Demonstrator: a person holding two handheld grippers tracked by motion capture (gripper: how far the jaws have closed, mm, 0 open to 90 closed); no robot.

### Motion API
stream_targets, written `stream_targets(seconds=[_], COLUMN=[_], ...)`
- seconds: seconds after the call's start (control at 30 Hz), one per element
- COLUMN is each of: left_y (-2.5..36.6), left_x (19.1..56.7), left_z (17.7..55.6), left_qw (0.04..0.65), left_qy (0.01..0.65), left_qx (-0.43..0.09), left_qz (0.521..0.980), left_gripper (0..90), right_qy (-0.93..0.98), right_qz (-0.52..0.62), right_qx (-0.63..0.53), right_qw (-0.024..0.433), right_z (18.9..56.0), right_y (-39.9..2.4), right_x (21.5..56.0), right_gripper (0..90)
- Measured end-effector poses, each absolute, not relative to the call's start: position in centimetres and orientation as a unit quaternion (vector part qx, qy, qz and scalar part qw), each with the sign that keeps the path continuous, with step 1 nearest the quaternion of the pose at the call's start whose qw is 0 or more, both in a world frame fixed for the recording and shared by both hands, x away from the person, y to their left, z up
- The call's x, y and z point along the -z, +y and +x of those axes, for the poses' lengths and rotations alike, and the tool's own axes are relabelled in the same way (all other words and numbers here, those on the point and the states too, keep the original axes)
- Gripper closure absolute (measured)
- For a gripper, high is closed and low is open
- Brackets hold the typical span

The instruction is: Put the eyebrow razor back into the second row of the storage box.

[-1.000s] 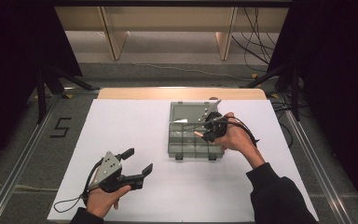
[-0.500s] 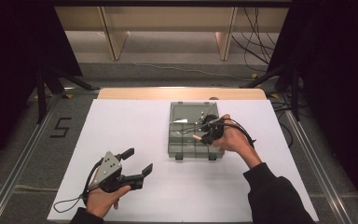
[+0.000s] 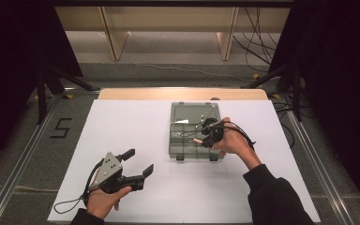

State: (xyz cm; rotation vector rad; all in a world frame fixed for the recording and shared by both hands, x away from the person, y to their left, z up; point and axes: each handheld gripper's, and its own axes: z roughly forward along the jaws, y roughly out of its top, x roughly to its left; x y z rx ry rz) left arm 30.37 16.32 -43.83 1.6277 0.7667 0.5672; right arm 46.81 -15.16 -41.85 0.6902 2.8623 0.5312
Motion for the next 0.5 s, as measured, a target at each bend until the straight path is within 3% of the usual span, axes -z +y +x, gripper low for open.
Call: stream_targets(seconds=[0.33,0.43,0.5], left_y=[16.3,16.4,16.4], left_x=[43.8,43.8,43.9], left_z=[30.4,30.4,30.4], left_qw=[0.587,0.585,0.587], left_qy=[0.33,0.328,0.331], left_qx=[-0.244,-0.247,-0.243], left_qz=[0.698,0.699,0.697], left_gripper=[16.0,16.0,16.0], right_qy=[0.95,0.942,0.941], right_qz=[0.233,0.243,0.24], right_qx=[-0.192,-0.211,-0.217], right_qw=[0.078,0.098,0.098], right_z=[46.6,46.0,45.8], right_y=[-15.5,-15.9,-16.0], right_x=[41.8,40.9,40.7], right_gripper=[74.3,62.7,61.1])
